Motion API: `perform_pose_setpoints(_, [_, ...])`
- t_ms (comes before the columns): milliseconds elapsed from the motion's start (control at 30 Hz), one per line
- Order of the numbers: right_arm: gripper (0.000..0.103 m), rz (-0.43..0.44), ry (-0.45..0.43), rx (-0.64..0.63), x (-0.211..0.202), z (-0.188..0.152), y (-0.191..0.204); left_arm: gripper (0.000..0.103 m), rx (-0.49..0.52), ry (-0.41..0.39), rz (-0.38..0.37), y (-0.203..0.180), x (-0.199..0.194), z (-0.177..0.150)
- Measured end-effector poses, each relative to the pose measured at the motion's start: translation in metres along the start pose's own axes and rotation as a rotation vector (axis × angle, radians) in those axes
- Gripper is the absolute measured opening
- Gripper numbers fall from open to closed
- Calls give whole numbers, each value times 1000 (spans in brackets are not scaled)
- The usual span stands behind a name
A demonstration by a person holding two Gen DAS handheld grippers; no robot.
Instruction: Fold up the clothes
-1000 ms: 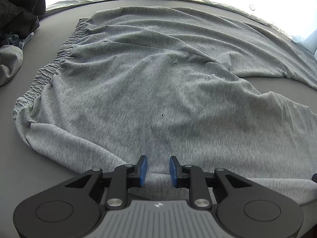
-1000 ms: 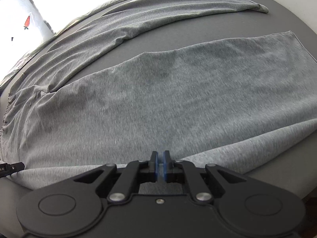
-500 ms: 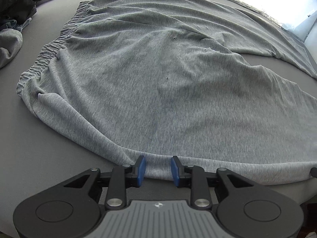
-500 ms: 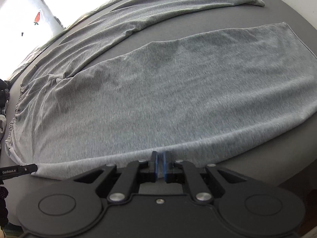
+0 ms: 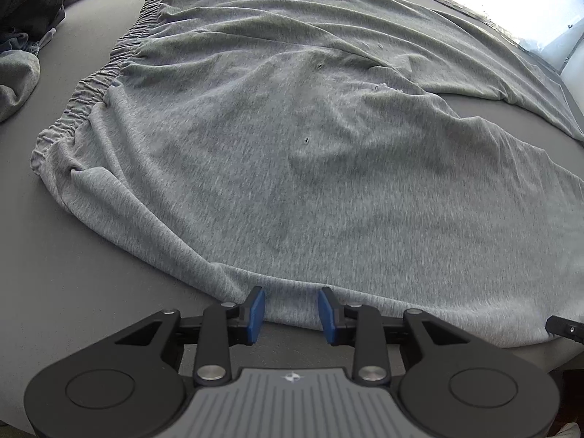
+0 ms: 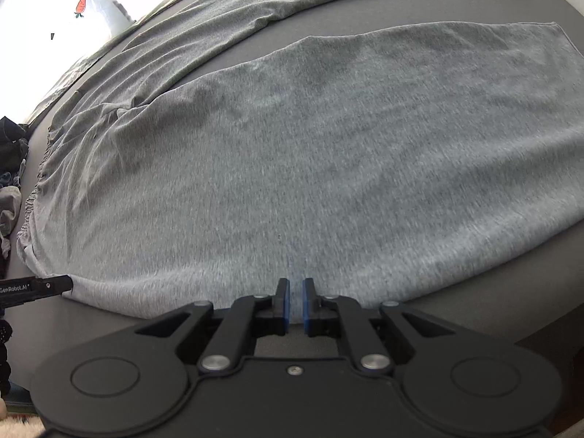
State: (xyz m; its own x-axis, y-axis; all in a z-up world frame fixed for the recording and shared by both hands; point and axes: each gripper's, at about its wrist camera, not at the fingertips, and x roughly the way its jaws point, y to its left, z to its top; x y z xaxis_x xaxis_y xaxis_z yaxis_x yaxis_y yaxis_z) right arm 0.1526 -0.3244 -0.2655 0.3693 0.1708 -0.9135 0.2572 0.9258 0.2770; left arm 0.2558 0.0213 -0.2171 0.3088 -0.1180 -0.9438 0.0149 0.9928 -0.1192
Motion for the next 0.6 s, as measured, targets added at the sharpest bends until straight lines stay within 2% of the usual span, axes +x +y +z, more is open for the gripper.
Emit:
perform_pose_setpoints(67, [11, -3, -39, 34, -9, 10, -9, 40, -26, -24, -9, 2, -6, 6])
perform_pose_setpoints(267, [19, -17, -143, 119, -24, 58, -46, 41, -105, -93, -20, 3, -13, 38])
perform_pose_setpoints(433, [24, -46, -186, 148, -20, 102, -77, 43, -105, -135, 1, -10, -8, 68])
perform_pose_setpoints(600, [31, -90, -257, 133, -12, 164, -104, 48, -112, -160, 21, -32, 8, 109])
